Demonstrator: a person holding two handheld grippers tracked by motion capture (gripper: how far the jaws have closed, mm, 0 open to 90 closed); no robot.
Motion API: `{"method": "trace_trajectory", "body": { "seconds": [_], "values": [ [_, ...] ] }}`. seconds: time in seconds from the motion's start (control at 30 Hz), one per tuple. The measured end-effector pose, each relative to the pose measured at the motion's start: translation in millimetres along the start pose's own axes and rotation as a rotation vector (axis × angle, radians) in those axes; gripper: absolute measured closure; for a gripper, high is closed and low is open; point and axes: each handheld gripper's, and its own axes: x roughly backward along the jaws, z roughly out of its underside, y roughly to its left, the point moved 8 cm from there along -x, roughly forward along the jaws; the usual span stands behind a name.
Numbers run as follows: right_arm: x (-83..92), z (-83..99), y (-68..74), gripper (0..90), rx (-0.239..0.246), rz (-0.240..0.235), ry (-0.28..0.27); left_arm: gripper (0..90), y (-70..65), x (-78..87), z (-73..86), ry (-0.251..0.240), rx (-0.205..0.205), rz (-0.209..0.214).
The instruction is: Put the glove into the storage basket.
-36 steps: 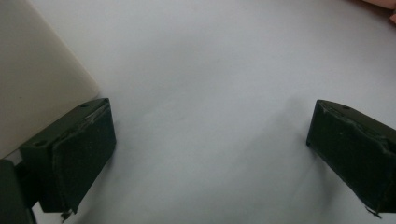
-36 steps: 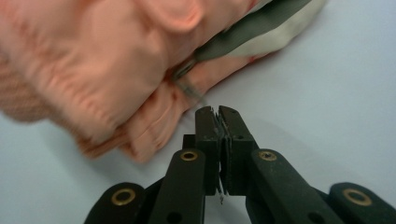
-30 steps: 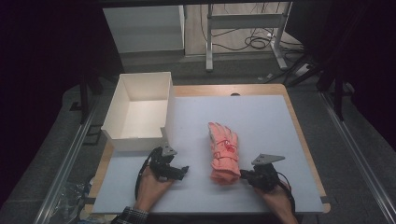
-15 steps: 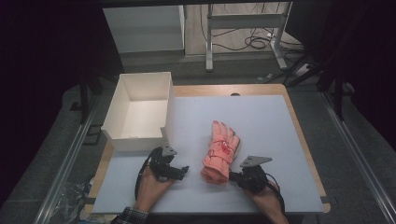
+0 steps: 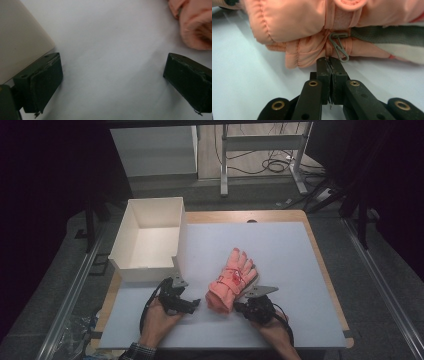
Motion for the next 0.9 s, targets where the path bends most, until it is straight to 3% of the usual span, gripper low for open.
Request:
{"method": "trace_trajectory", "body": {
  "seconds": [0.17,0.4,0.7,0.8,0.9],
  "values": [
    [-7.1,-5.7,4.8,85.2,0.029,0.003,0.008,2.2,0.1,-0.2,0.6,-0.005,0.007,0.009],
    [1.8,-4.1,-0.2,82.9,0.034,0.018,-0.004,2.2,0.3,-0.2,0.7,-0.009,0.011,0.011],
    [25.6,1.7,-29.0,78.1,0.019,0.088,-0.031,4.1,-0.2,2.5,1.2,-0.012,0.003,0.026],
    [35.8,5.0,-43.7,74.8,-0.011,0.116,-0.041,5.2,0.0,8.7,-1.2,-0.024,0.032,0.056],
    [43.3,9.2,-56.0,72.5,-0.038,0.138,-0.043,5.3,0.5,16.1,-4.8,-0.037,0.038,0.058]
  ]
}}
